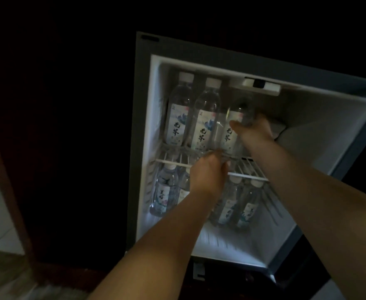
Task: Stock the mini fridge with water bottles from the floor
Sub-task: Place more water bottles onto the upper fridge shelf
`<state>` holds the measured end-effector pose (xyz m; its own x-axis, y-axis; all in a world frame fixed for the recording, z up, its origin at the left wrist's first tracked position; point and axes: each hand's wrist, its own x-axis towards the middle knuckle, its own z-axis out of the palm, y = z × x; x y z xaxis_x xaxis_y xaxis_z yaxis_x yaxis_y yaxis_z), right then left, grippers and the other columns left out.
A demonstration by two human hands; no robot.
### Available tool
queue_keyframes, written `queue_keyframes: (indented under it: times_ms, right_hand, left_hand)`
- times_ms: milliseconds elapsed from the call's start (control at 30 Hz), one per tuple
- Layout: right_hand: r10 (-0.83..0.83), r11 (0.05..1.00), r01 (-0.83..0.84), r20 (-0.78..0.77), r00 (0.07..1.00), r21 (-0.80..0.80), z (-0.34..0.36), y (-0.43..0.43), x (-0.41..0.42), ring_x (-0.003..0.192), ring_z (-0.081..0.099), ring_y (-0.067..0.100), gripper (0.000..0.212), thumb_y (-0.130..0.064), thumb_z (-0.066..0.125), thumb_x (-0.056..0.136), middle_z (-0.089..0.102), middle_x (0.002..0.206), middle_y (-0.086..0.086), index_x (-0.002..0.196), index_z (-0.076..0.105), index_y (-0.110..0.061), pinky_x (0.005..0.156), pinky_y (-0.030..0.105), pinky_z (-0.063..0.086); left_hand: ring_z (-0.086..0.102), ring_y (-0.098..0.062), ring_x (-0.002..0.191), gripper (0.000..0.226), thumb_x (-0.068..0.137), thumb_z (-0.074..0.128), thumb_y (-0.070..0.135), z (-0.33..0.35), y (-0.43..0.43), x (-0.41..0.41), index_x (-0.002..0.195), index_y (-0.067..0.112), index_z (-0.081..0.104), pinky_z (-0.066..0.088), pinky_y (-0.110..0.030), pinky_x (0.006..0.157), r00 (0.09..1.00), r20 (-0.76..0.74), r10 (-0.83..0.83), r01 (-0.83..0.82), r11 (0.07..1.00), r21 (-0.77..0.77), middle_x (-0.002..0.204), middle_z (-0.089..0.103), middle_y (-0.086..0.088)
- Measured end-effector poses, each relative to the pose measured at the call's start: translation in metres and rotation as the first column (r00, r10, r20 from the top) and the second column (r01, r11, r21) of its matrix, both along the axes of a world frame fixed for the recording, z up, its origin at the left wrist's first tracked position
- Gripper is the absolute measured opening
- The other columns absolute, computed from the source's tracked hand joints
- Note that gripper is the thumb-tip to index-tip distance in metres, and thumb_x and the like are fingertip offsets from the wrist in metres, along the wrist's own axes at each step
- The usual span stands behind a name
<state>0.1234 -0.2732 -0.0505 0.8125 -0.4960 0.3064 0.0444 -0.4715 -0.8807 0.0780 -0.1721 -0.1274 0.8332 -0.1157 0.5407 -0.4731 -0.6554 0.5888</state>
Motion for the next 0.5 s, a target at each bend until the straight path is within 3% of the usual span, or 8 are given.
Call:
queue_keyframes:
  times_ms: [133,300,500]
  right_hand:
    - [0.035,0.997,-0.036,-0.021,0.999,-0.062,-0.001,0.01,0.005,0.111,0.06,0.028,0.045,-0.035,0.069,0.081,0.064,0.119,0.008,0.12,0.057,-0.015,0.088,0.035,0.05]
    - [0.028,0.992,-0.026,0.018,0.999,-0.12,-0.007,0.005,0.003,0.112,0.06,0.027,0.04,-0.031,0.064,0.086,0.063,0.122,0.008,0.12,0.055,-0.014,0.085,0.032,0.047]
    - [0.038,0.992,-0.03,0.063,0.997,-0.124,-0.01,0.015,0.006,0.118,0.057,0.031,0.048,-0.029,0.064,0.086,0.059,0.13,0.011,0.129,0.048,-0.012,0.095,0.043,0.049]
  left_hand:
    - [0.063,-0.025,0.101,0.032,0.097,0.046,0.025,0.002,0.001,0.001,0.125,0.01,0.049,0.047,-0.031,0.078,1.0,0.003,0.02,-0.021,0.999,0.025,0.11,0.065,-0.011]
    - [0.064,-0.027,0.1,0.03,0.096,0.048,0.021,0.003,-0.002,0.003,0.123,0.007,0.049,0.05,-0.033,0.082,0.999,-0.004,0.039,-0.039,0.999,0.034,0.112,0.064,-0.012]
    - [0.064,-0.025,0.098,0.024,0.097,0.047,0.021,0.005,-0.003,0.004,0.116,0.008,0.053,0.051,-0.034,0.082,0.999,-0.035,0.031,-0.028,0.996,0.081,0.107,0.065,-0.011]
